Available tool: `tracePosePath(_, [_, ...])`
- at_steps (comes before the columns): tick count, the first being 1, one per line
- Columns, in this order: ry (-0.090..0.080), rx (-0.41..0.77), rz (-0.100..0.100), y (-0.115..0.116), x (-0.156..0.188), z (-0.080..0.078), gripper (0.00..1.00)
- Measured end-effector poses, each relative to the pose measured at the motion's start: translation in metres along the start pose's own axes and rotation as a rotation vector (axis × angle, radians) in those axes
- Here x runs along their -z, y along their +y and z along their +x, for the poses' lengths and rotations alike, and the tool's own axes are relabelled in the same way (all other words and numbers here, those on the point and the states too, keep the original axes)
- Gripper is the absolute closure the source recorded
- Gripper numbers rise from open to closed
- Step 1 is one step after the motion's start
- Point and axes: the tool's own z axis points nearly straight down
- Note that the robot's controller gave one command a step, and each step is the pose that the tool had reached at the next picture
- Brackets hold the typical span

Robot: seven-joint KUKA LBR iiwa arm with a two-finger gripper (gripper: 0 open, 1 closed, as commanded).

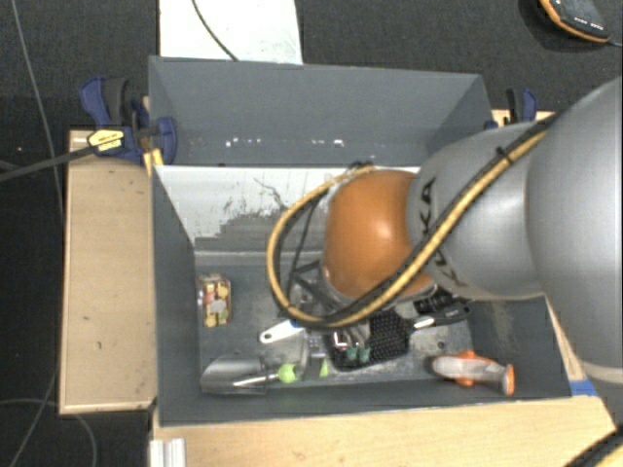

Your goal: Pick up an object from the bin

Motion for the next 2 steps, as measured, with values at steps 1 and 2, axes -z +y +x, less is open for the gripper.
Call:
tracePosePath(1, [-0.006,0.149,-0.002,-0.005,-0.047,-0.005,0.0])
tracePosePath(2, [-0.008,0.223,-0.002,-0.011,-0.065,-0.001,0.0])
